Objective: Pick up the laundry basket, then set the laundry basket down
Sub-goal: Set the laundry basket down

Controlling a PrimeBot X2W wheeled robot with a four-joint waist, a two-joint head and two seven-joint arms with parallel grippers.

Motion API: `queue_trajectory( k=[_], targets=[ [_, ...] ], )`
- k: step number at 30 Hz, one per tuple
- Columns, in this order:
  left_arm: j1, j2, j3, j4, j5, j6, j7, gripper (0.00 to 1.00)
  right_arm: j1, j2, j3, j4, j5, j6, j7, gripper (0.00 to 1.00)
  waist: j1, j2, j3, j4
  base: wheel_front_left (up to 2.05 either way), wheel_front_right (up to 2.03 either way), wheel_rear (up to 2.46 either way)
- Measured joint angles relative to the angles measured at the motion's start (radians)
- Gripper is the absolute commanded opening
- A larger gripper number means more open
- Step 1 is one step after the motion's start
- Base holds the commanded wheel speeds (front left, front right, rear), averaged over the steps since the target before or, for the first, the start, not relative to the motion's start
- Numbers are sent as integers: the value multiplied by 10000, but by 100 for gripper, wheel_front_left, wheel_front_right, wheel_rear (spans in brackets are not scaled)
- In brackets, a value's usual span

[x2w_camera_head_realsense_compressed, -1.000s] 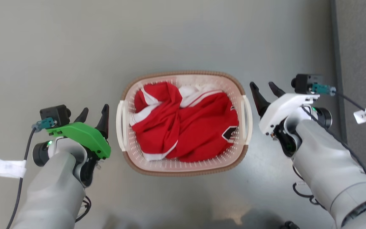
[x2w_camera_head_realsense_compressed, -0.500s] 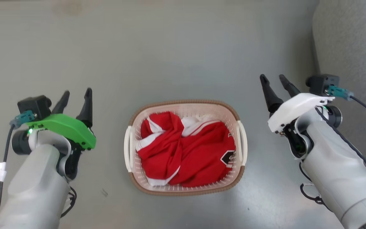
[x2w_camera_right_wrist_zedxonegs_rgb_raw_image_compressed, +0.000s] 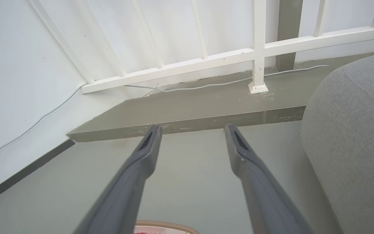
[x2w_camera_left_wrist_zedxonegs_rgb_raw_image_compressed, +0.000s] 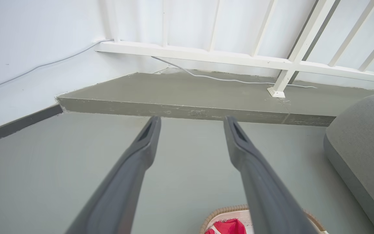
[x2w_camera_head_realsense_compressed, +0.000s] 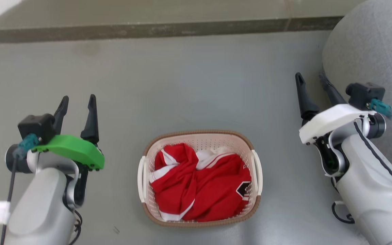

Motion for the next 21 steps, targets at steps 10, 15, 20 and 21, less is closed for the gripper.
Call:
queue_trajectory(
  k=[10,15,20,21],
  targets=[
    [1519,10,251,-1770,968,564,0,100,1422,-65,-598,-1467,-809,-520,0,100,0,0,-883,-16,0,0,0],
    [2326,8,307,-2364,1055,698,0,100,2041,-61,-660,-2048,-1074,-623,0,100,0,0,-1276,-27,0,0,0],
    [3035,0,326,-2849,1306,773,0,100,2660,-67,-796,-2562,-1336,-700,0,100,0,0,-1598,-28,0,0,0],
    [3304,2,345,-2966,1348,777,0,100,2891,-67,-840,-2731,-1411,-773,0,100,0,0,-1711,-23,0,0,0]
  ],
)
